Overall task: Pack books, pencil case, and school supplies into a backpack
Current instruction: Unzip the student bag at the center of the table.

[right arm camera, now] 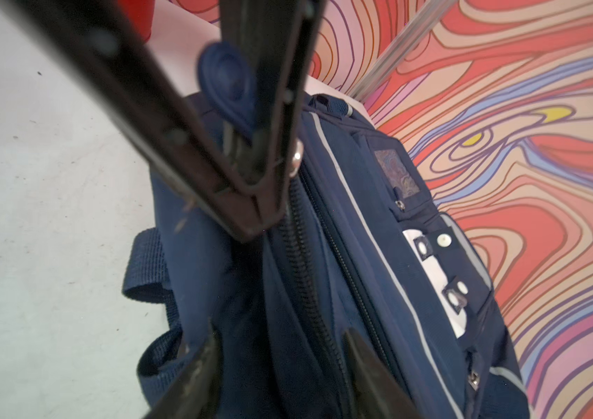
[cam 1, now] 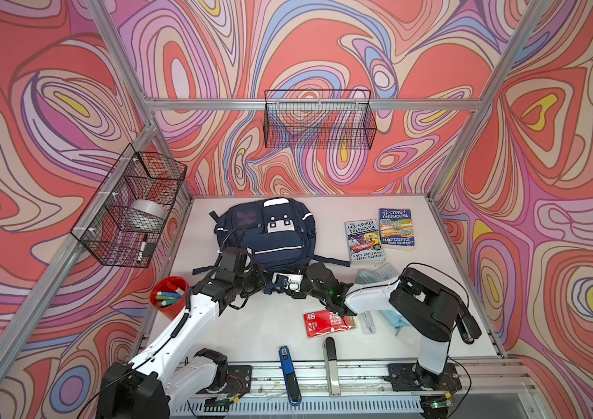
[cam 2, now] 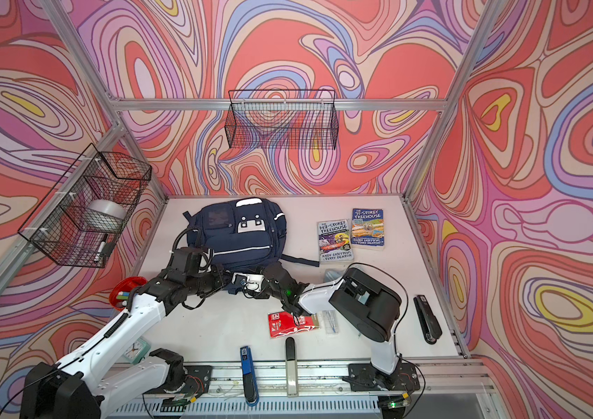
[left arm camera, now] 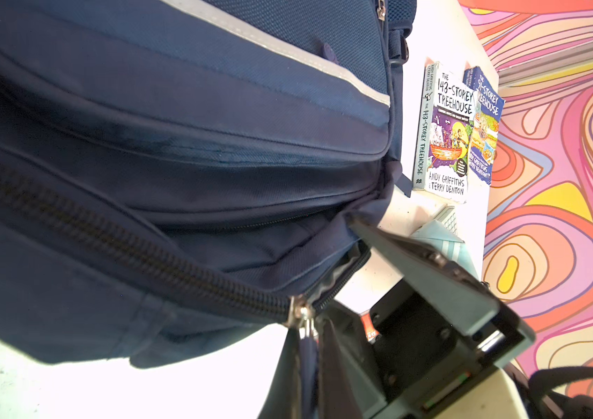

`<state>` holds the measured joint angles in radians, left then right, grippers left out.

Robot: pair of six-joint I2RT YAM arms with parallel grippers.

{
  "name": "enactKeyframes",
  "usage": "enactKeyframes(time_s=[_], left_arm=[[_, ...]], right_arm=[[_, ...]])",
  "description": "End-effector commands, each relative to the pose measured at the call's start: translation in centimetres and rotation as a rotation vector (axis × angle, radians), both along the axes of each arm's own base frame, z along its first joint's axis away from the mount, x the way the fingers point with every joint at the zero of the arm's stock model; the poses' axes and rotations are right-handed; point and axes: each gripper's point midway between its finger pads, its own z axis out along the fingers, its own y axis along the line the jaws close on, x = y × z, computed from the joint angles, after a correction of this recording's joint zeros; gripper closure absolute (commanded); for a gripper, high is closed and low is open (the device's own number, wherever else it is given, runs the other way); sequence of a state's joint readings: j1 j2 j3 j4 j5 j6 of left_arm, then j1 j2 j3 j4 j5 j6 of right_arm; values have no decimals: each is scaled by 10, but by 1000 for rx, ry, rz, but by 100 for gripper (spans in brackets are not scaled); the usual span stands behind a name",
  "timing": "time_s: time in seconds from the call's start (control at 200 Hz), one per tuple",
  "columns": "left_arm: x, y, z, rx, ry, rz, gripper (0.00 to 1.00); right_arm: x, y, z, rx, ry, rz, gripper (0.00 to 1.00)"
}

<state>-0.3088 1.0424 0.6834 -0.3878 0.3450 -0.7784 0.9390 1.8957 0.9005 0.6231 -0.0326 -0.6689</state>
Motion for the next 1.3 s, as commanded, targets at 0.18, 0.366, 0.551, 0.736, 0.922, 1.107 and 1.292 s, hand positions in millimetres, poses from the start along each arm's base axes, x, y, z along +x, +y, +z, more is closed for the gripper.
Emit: enactKeyframes(time_s=[0.18, 0.366, 0.551, 0.736, 0.922, 1.107, 1.292], left_arm=[[-2, 25, 27, 71, -84, 19, 100], [8, 56, 19, 195, -94, 88, 100], [25, 72, 25, 257, -142, 154, 100], [37, 75, 6, 272, -123, 168, 100], [34, 35, 26, 83, -165, 82, 100], [25, 7, 40, 32, -183, 24, 100], [21, 6, 43, 32, -180, 6, 100]], right_arm=[[10, -10, -15, -68, -54, -3, 100], [12, -48, 4, -18, -13, 94, 100], [26, -92, 24, 1, 16, 106, 100], [48, -114, 25, 14, 8, 44, 100], [37, -89, 44, -20, 34, 89, 72], [10, -49, 55, 3, 41, 125, 48], [1, -16, 54, 43, 110, 164, 48]])
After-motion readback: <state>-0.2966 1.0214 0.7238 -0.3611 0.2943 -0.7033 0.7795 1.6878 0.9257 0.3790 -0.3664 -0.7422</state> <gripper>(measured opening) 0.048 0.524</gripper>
